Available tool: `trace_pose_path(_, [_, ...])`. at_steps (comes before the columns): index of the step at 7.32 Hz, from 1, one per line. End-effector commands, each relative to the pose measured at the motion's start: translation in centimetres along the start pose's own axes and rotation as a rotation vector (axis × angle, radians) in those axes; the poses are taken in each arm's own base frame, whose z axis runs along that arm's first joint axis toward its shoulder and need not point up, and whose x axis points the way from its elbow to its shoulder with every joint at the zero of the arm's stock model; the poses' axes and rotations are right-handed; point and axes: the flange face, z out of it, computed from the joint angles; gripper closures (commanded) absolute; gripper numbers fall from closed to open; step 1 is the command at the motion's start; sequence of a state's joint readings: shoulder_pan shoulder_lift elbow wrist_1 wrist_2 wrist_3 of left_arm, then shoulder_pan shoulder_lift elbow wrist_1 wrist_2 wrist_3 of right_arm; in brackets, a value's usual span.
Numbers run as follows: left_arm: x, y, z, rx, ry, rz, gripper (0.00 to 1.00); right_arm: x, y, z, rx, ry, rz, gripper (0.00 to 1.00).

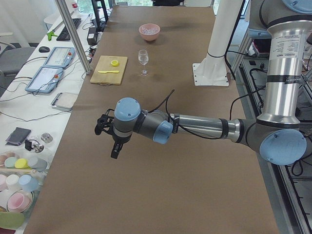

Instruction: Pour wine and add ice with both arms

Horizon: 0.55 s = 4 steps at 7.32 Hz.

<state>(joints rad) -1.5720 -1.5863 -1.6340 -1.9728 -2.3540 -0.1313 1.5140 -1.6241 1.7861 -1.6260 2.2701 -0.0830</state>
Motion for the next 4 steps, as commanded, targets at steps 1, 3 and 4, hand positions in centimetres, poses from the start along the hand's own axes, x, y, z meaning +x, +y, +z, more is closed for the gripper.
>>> trace_pose_path(1, [1.8, -1.0, -0.7, 0.094, 0.023, 0.055, 0.02, 0.0, -0.3, 0.0, 0.002, -0.002, -0.001, 0.0])
trace_pose_path(3, [10.9, -4.3, 3.0, 0.091, 0.117, 0.137, 0.02, -0.1, -0.3, -0.1, 0.003, -0.003, -0.001, 0.0])
trace_pose_path(4, [15.2, -5.1, 3.2, 0.147, 0.113, 0.075, 0.02, -0.2, -0.3, -0.1, 0.004, -0.012, -0.001, 0.0])
